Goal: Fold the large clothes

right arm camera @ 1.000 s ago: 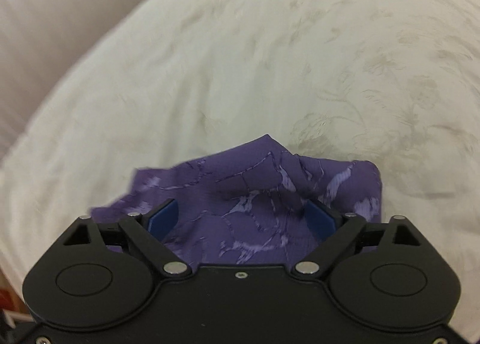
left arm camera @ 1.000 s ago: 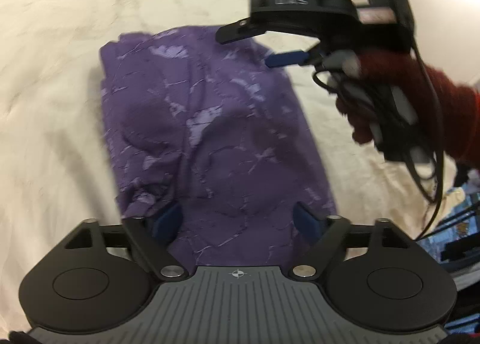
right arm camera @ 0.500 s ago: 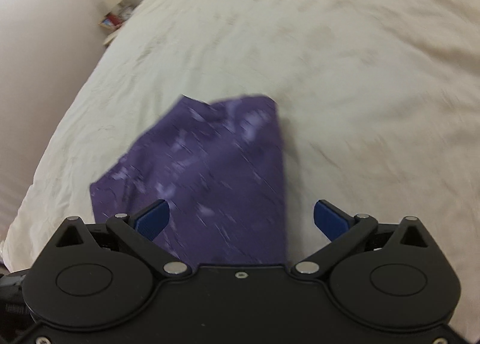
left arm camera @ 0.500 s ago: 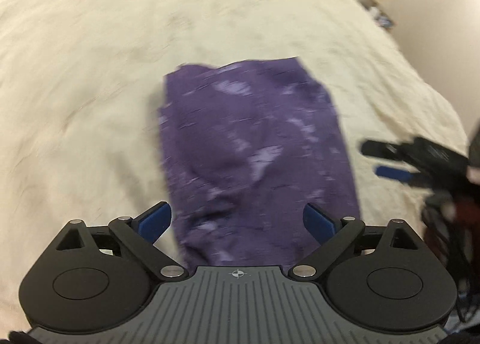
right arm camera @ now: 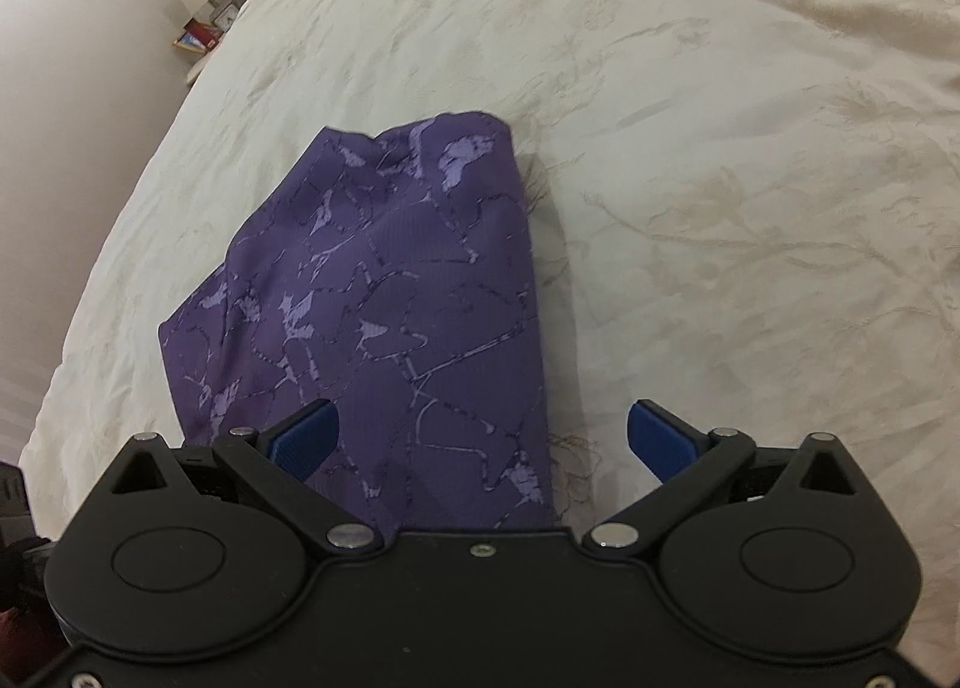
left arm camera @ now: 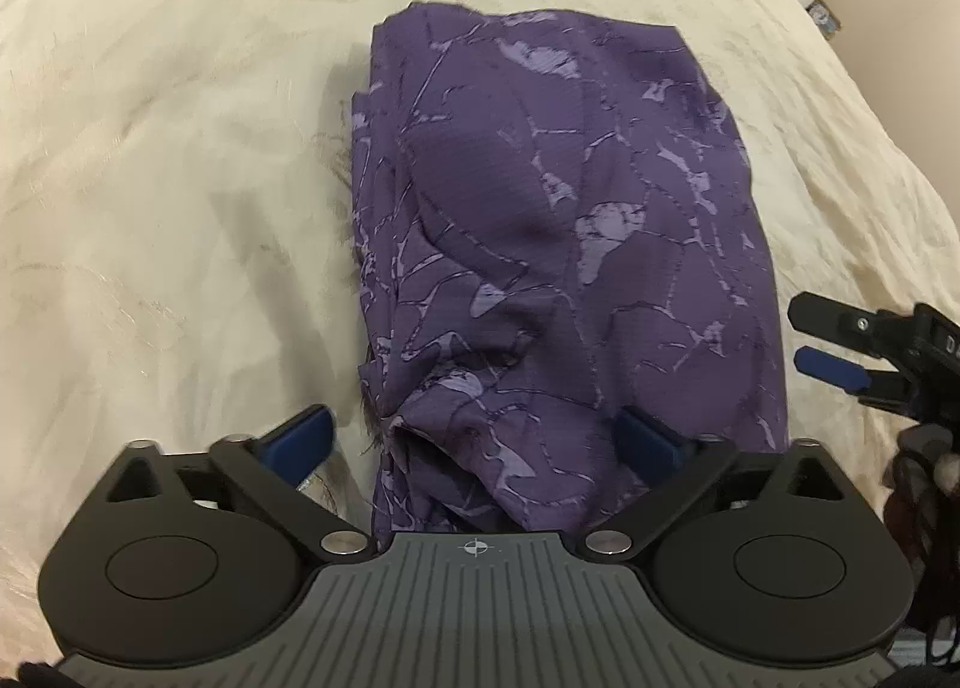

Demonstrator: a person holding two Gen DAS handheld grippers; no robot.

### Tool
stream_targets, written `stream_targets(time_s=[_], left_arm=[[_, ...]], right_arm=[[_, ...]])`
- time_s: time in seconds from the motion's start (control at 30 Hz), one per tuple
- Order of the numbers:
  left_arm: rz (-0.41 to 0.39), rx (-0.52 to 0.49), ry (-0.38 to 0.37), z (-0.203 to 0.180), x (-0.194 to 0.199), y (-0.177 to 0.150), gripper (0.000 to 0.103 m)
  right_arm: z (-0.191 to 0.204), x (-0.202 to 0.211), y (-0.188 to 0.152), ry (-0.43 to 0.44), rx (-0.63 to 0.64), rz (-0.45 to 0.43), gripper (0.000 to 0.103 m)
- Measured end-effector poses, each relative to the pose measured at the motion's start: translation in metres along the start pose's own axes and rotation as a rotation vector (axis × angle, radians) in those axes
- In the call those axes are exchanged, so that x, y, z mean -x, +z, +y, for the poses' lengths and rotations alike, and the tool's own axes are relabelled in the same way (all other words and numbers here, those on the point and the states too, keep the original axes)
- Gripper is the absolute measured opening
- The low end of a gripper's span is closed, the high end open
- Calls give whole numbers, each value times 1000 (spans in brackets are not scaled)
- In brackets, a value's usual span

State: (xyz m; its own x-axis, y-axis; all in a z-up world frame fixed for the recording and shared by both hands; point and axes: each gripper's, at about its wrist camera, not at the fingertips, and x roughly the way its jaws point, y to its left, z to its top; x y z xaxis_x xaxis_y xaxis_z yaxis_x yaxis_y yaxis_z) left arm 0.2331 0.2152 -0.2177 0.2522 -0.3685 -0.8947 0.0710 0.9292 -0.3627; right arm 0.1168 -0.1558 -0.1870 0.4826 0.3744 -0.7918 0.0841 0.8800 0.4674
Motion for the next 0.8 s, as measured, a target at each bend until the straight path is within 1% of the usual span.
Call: stream_targets(time_s=[0.17,0.37,0.6,0.8], left_arm=[[34,53,-53,13,-8,2,103],[65,97,-103,22,-17,3,103],[85,105,-107,23,-24,6,103],[90,132,-105,25,-25,6,103]], right_arm=[[5,-9,1,14,19,25,102],[4,-22,5,17,5,47,102],[-4,-37,10,41,-33,82,102],[-10,-47,16,85,-58,118,102]])
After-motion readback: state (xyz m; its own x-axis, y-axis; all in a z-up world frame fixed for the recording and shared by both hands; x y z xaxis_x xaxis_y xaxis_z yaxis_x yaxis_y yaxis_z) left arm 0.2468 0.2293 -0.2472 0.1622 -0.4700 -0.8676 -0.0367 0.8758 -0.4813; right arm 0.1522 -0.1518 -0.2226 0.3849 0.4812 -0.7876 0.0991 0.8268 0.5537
